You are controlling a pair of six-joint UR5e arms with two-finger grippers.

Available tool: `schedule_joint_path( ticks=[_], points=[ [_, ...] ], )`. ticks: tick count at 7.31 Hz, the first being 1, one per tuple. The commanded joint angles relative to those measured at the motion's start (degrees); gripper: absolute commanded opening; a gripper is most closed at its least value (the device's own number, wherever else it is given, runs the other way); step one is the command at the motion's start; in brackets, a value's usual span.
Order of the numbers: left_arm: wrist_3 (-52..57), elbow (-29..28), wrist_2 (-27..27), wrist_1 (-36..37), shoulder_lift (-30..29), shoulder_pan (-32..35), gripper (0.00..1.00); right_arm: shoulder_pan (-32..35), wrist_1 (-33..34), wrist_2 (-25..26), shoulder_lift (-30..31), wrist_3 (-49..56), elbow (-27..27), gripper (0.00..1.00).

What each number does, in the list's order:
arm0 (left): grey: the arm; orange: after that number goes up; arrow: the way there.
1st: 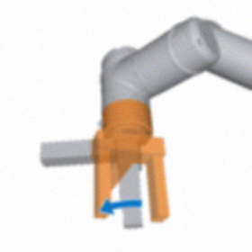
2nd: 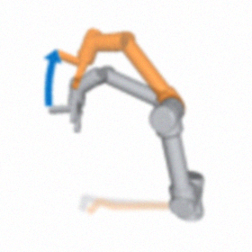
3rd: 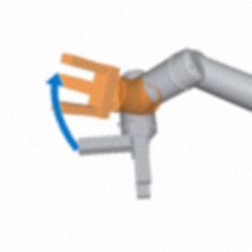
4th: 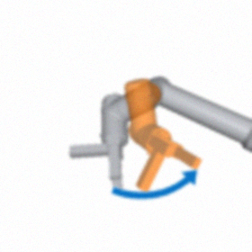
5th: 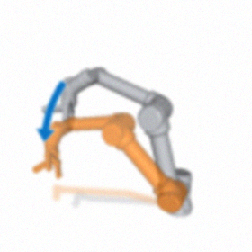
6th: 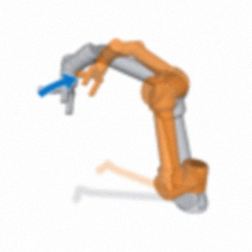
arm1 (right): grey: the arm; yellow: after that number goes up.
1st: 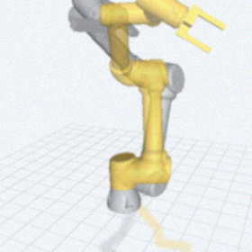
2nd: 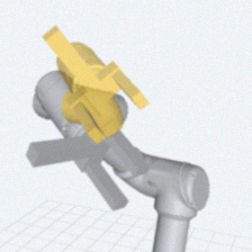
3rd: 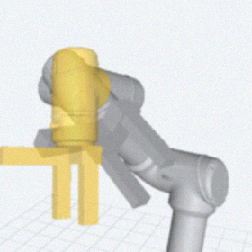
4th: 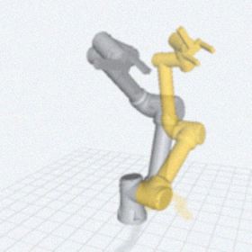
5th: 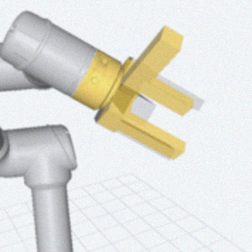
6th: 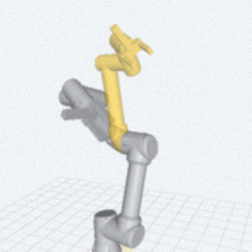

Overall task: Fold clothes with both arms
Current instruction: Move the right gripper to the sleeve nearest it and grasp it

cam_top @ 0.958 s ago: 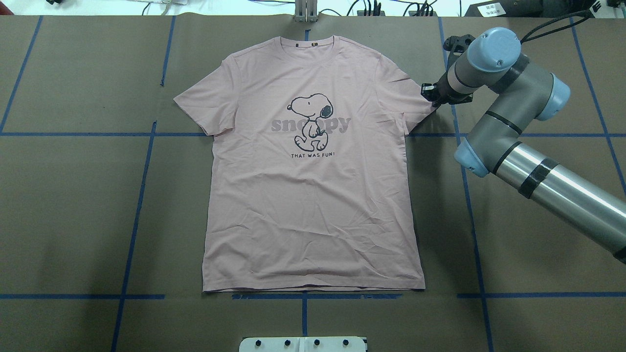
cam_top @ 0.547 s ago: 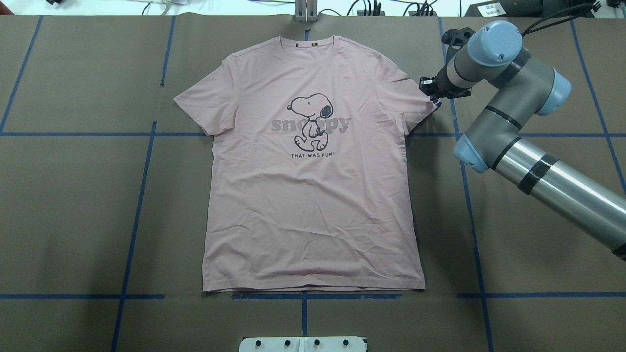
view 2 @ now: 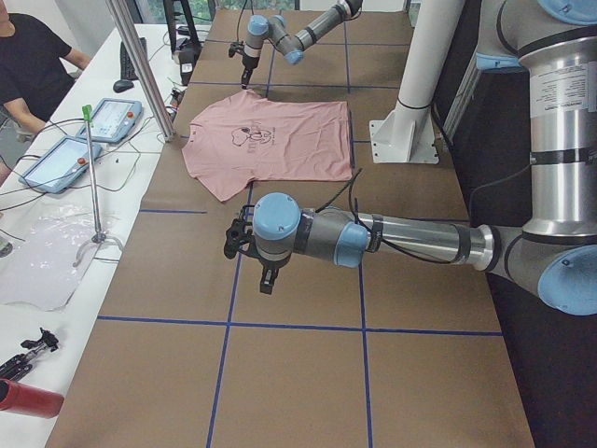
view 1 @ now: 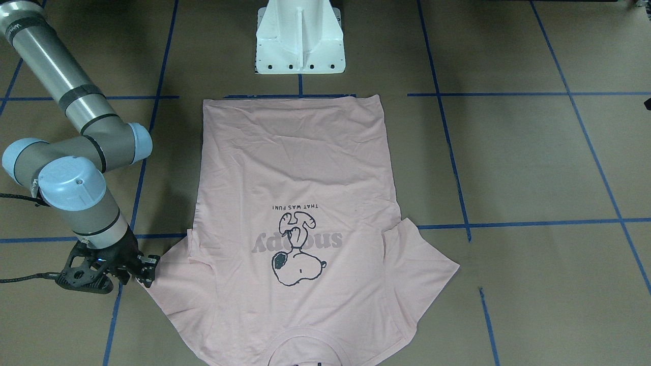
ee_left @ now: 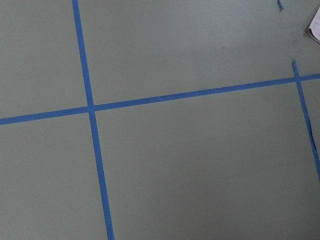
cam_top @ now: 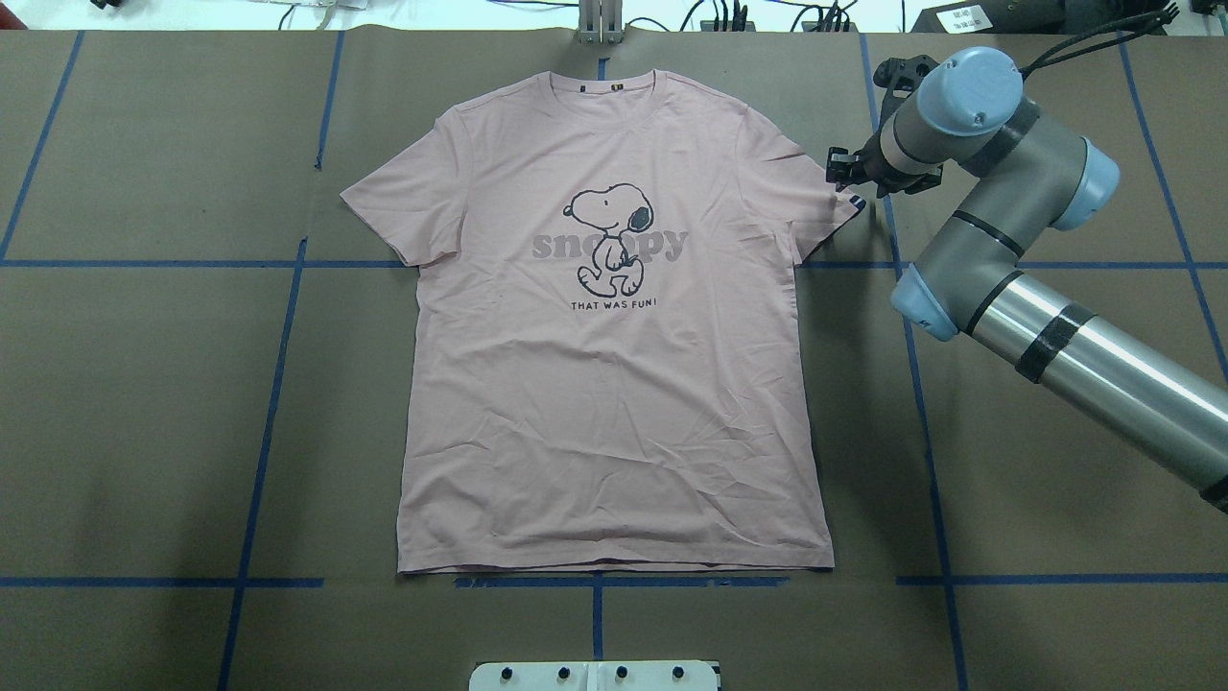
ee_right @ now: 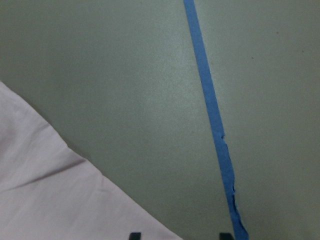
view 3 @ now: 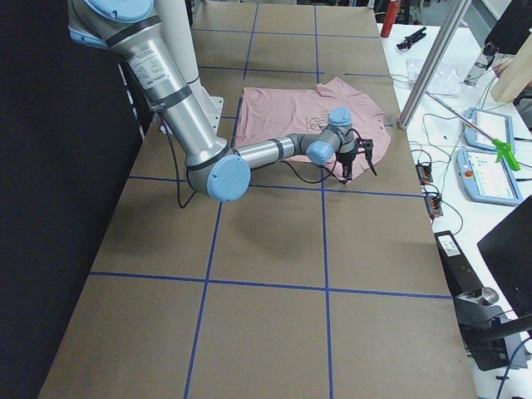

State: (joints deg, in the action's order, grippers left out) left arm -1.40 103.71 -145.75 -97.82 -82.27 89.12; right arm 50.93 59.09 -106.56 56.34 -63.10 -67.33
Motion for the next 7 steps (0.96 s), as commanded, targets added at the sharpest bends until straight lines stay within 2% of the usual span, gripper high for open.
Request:
schedule_joint_path(
  ticks=[1, 3, 5, 6, 7],
  points=[
    [-0.01, 0.00, -0.06, 0.00, 0.00, 0.00, 1.00, -0.22, 0.06, 0.04, 0.00, -0.01, 0.62, 0.68],
    [-0.01, 0.09, -0.06, 0.00, 0.00, 0.00, 1.00, -0.48, 0.15, 0.04, 0.00, -0.01, 1.06, 0.64],
    [-0.01, 0.09, -0.06, 0.00, 0.00, 0.00, 1.00, -0.48, 0.15, 0.04, 0.00, -0.10, 1.15, 0.30],
    [-0.01, 0.09, -0.06, 0.00, 0.09, 0.00, 1.00, -0.57, 0.15, 0.04, -0.09, -0.18, 1.15, 0.03],
    [-0.01, 0.09, 0.02, 0.00, 0.09, 0.00, 1.00, -0.57, 0.15, 0.04, -0.09, -0.10, 1.15, 0.00]
  ],
)
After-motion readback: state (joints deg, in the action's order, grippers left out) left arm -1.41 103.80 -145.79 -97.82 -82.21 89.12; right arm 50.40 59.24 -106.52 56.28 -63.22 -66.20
